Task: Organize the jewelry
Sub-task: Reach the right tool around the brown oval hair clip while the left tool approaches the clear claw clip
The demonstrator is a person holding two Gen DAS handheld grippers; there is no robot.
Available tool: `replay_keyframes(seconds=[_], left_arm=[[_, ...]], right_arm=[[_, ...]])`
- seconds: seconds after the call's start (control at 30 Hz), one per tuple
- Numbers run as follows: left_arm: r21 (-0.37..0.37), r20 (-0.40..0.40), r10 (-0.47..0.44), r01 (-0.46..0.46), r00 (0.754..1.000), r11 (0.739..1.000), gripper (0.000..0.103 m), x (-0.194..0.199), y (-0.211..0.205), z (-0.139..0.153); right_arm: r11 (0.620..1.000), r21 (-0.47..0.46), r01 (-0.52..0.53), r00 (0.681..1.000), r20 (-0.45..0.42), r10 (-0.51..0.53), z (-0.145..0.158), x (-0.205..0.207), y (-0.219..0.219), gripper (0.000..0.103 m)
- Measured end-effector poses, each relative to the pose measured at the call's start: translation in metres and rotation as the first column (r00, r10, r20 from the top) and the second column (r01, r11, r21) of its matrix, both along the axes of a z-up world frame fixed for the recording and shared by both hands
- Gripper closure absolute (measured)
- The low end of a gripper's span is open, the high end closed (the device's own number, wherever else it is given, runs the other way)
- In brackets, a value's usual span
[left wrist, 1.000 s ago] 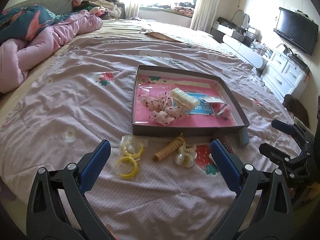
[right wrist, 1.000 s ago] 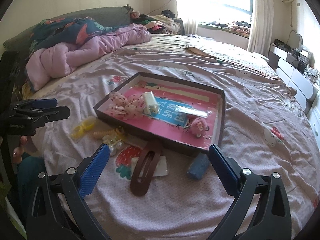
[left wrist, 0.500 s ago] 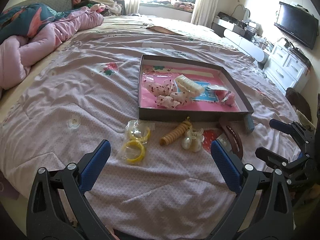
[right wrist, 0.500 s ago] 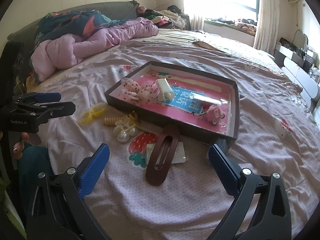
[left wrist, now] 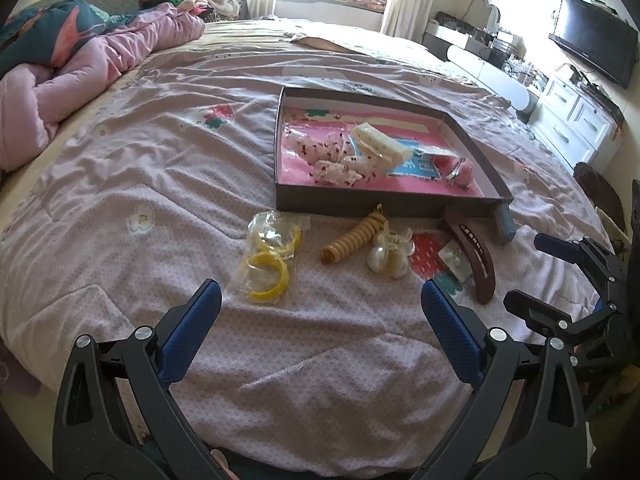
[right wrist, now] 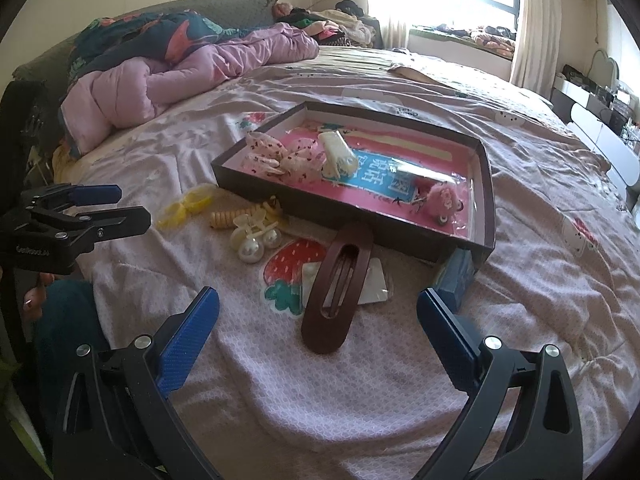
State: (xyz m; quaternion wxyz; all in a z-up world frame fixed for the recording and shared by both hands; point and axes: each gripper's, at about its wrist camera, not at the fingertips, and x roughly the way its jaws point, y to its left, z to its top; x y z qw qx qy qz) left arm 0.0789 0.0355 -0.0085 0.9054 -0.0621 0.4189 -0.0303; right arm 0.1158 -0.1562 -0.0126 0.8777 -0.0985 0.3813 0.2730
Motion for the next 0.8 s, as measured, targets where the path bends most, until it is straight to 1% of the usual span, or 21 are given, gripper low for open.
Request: replay_keyframes(seconds=[0.17, 0.27, 0.37, 0.47, 0.53, 0.63, 0.73, 0.8], left_arm=[[0.005, -0.013, -0.024, 0.024, 1.000, 1.000, 0.012, 0.001, -0.007, -0.005], [0.008, -0.017, -0.046, 0.046, 0.999, 0.999, 0.012, 0.003, -0.013, -0.008], [0.008, -0.026, -0.066, 0.066, 0.998, 0.998, 0.019, 0.007, -0.019, -0.012], [0.008, -0.030, -0.085, 0.085, 0.996, 0.996, 0.027, 0.011, -0.024, -0.015], [0.010, -0.037, -0.099, 0.099, 0.994, 0.995, 0.039, 0.016, -0.028, -0.017], [0.012, -0.045, -0.117, 0.117, 0.992, 0.993, 0.043, 0.022, -0.034, -0.021], [0.013, -0.048, -0.140, 0.141, 0.989, 0.990, 0.048, 0.030, -0.041, -0.023], [0.014, -0.051, -0.146, 0.147, 0.988, 0.989, 0.049, 0.034, -0.044, -0.024]], right_arm=[[1.000, 0.003, 0.009, 1.000, -0.013, -0.009, -0.009, 0.002, -0.001, 0.008], [1.000, 0.007, 0.013, 1.000, -0.027, -0.013, -0.014, 0.006, -0.001, 0.019], [1.000, 0.018, 0.026, 0.998, -0.052, -0.025, -0.020, 0.011, -0.003, 0.022], [0.999, 0.029, 0.038, 0.996, -0.077, -0.036, -0.026, 0.016, -0.004, 0.027], [0.998, 0.038, 0.049, 0.995, -0.093, -0.045, -0.030, 0.020, -0.005, 0.032], [0.997, 0.047, 0.062, 0.993, -0.102, -0.057, -0.035, 0.024, -0.004, 0.036], [0.996, 0.053, 0.073, 0.992, -0.108, -0.067, -0.037, 0.027, -0.003, 0.043], [0.996, 0.053, 0.078, 0.991, -0.111, -0.072, -0.039, 0.030, -0.003, 0.047]])
